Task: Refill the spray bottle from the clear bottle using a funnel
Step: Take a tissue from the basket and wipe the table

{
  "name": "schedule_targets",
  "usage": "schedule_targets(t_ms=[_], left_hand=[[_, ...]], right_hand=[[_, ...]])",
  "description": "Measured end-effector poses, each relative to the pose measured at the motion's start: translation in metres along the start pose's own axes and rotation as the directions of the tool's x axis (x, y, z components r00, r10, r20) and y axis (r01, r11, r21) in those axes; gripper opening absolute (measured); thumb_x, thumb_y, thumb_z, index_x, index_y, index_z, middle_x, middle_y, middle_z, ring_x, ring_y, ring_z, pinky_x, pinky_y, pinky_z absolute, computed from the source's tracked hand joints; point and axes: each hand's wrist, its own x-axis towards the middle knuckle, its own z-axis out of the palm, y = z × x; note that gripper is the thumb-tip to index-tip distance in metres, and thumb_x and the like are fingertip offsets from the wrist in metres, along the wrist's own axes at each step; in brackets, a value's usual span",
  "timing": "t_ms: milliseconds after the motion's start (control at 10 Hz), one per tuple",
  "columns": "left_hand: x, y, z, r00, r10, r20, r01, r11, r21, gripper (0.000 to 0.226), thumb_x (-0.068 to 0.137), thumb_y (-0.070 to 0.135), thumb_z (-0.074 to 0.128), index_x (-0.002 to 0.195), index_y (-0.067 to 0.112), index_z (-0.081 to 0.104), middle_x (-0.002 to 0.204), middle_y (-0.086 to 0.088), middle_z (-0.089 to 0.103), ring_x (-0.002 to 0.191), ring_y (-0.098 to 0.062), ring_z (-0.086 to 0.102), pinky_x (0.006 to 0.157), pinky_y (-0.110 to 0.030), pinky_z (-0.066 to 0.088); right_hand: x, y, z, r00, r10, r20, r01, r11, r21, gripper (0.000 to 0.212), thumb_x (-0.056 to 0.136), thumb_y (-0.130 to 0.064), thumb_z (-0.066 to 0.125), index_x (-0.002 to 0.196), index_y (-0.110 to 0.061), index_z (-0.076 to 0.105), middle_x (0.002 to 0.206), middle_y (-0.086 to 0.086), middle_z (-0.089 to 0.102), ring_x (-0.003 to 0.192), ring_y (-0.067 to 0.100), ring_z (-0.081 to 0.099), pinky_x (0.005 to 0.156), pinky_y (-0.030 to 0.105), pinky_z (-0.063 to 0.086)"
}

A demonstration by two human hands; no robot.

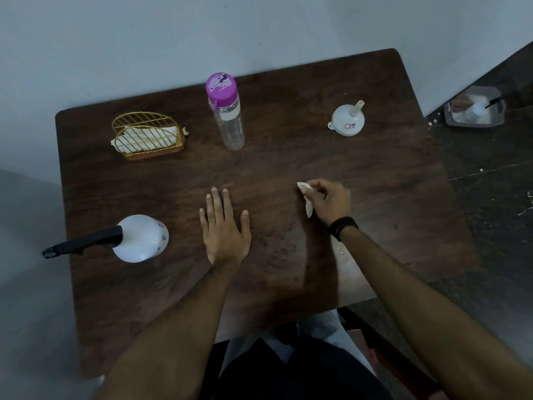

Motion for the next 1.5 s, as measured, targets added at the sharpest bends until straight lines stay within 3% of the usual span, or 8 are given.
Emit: schedule_targets(t_ms=[200,400,600,700,800,900,1200,1500], left_hand=[[0.001,0.0,0.0,1.0,-0.002,0.001,0.002,1.0,0.0,0.067,0.104,0.05,0.028,0.159,0.016,0.011,0.168,-0.006,0.006,0.155,-0.023,0.003,0.125,-0.047,0.011],[0.0,0.001,-0.001,1.0,-0.002,-0.01,0.002,1.0,-0.008,0.067,0.103,0.049,0.03,0.159,0.016,0.013,0.167,-0.006,0.007,0.155,-0.023,0.005,0.125,-0.046,0.01],[-0.001,0.002,-0.002,1.0,-0.001,-0.016,0.001,1.0,0.002,0.067,0.103,0.049,0.03,0.159,0.015,0.013,0.167,-0.007,0.008,0.154,-0.023,0.006,0.125,-0.046,0.011],[-0.001,0.002,-0.002,1.0,0.0,-0.018,0.0,1.0,-0.006,0.067,0.104,0.048,0.031,0.159,0.015,0.014,0.167,-0.007,0.008,0.154,-0.023,0.006,0.125,-0.047,0.011],[0.0,0.002,-0.002,1.0,0.003,-0.018,-0.003,1.0,-0.005,0.067,0.104,0.048,0.031,0.159,0.014,0.013,0.167,-0.008,0.008,0.154,-0.023,0.006,0.125,-0.047,0.011],[-0.001,0.002,-0.001,1.0,0.01,-0.01,-0.01,1.0,0.0,0.067,0.104,0.049,0.028,0.159,0.015,0.01,0.167,-0.008,0.006,0.155,-0.024,0.004,0.125,-0.047,0.01],[0.006,-0.005,0.001,0.998,0.055,-0.023,-0.054,0.998,0.015,0.06,0.105,0.039,0.025,0.159,0.013,0.015,0.167,-0.01,0.01,0.154,-0.025,0.01,0.124,-0.047,0.012],[0.025,-0.019,-0.004,0.999,0.047,-0.021,-0.046,0.998,0.037,0.058,0.106,0.039,0.021,0.159,0.017,0.009,0.167,-0.008,0.006,0.155,-0.022,0.005,0.125,-0.047,0.007]], right_hand=[[-0.003,0.022,-0.004,0.951,-0.308,0.002,0.296,0.91,-0.291,0.02,0.09,-0.015,0.063,0.107,-0.017,0.073,0.101,0.002,0.063,0.087,0.018,0.059,0.072,0.026,0.047],[-0.048,0.018,0.016,0.939,-0.337,0.071,0.341,0.885,-0.317,0.03,0.088,-0.018,0.066,0.119,-0.017,0.065,0.118,0.008,0.061,0.106,0.023,0.054,0.092,0.035,0.046],[-0.111,0.008,0.06,0.811,-0.5,0.303,0.568,0.798,-0.202,0.026,0.085,-0.008,0.058,0.105,-0.017,0.072,0.108,0.004,0.066,0.095,0.024,0.06,0.081,0.032,0.051],[-0.105,0.003,0.054,0.831,-0.496,0.252,0.544,0.82,-0.18,0.027,0.082,-0.003,0.059,0.101,-0.017,0.073,0.106,0.004,0.066,0.096,0.022,0.061,0.083,0.032,0.052],[-0.089,0.018,0.033,0.921,-0.388,0.027,0.384,0.898,-0.216,0.027,0.081,0.003,0.065,0.102,-0.013,0.073,0.104,0.006,0.068,0.095,0.019,0.06,0.086,0.029,0.05],[-0.097,0.031,0.029,0.949,-0.315,0.002,0.305,0.916,-0.262,0.02,0.085,-0.008,0.069,0.103,-0.014,0.073,0.1,0.004,0.068,0.09,0.02,0.062,0.076,0.036,0.054],[-0.086,-0.024,0.079,0.792,-0.535,0.294,0.593,0.789,-0.162,0.025,0.077,0.003,0.068,0.098,-0.009,0.072,0.095,0.012,0.066,0.084,0.032,0.064,0.069,0.037,0.056],[-0.007,-0.052,0.079,0.877,-0.458,0.144,0.48,0.821,-0.308,0.023,0.082,-0.002,0.064,0.095,-0.016,0.075,0.092,0.003,0.067,0.089,0.025,0.058,0.073,0.037,0.053]])
